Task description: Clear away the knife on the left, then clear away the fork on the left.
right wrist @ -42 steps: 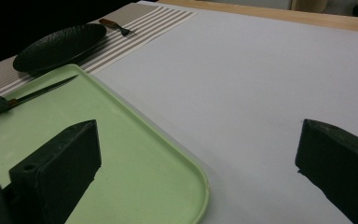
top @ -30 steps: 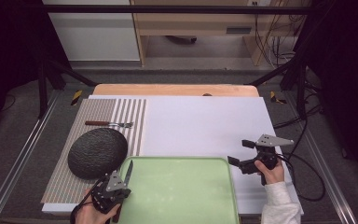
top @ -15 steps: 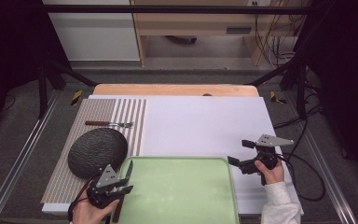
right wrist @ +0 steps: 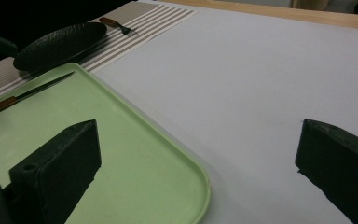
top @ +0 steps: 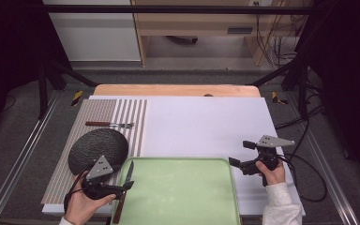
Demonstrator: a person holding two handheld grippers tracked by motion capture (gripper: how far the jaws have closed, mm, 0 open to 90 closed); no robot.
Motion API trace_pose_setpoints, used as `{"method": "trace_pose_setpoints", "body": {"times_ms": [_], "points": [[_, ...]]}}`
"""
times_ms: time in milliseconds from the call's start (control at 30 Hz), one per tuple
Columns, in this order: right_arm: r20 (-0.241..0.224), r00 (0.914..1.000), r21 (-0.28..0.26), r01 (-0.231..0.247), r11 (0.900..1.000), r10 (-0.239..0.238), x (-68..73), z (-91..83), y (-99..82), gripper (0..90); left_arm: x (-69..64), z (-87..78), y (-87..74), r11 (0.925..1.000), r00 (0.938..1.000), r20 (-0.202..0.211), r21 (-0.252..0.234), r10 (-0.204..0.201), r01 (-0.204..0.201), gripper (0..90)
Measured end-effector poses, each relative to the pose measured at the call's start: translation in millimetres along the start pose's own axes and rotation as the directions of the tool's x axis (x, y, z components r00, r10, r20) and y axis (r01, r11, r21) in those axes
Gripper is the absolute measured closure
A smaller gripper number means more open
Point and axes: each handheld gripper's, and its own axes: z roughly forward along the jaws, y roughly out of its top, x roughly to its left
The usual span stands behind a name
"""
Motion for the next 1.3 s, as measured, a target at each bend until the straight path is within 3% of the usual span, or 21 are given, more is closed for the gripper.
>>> {"method": "trace_pose_setpoints", "body": {"times_ms": [133,333,733,1067,1133,1300], "points": [[0.001,1.0000,0.003,0.001,1.0000,-0.001,-0.1,0.0,-0.1,0.6,5.7,-0.3,3.5,1.0000,1.0000,-0.008,0.001,-0.001,0.001,11.4],[0.004,1.0000,0.007,-0.002,1.0000,0.002,-0.8,0.7,-0.7,0.6,16.7,-1.4,14.1,0.9986,0.9986,-0.024,0.025,0.046,-0.045,3.4],[0.008,1.0000,0.009,-0.003,1.0000,0.003,-1.0,0.4,-0.8,0.6,39.7,-7.0,27.7,0.9956,0.9960,-0.008,0.032,0.089,-0.088,2.7],[0.007,1.0000,0.008,-0.001,1.0000,0.001,-1.5,-0.1,-1.0,0.6,55.7,-9.8,37.0,0.9871,0.9879,-0.025,0.051,0.153,-0.152,2.7],[0.006,1.0000,0.006,-0.002,1.0000,0.002,-1.5,-0.1,-0.9,0.6,61.7,-10.2,39.4,0.9823,0.9833,-0.032,0.062,0.179,-0.177,2.7],[0.008,1.0000,0.008,-0.005,1.0000,0.005,-1.7,-0.1,-0.8,0.6,68.6,-9.9,42.5,0.9788,0.9802,-0.039,0.075,0.194,-0.191,2.7]]}}
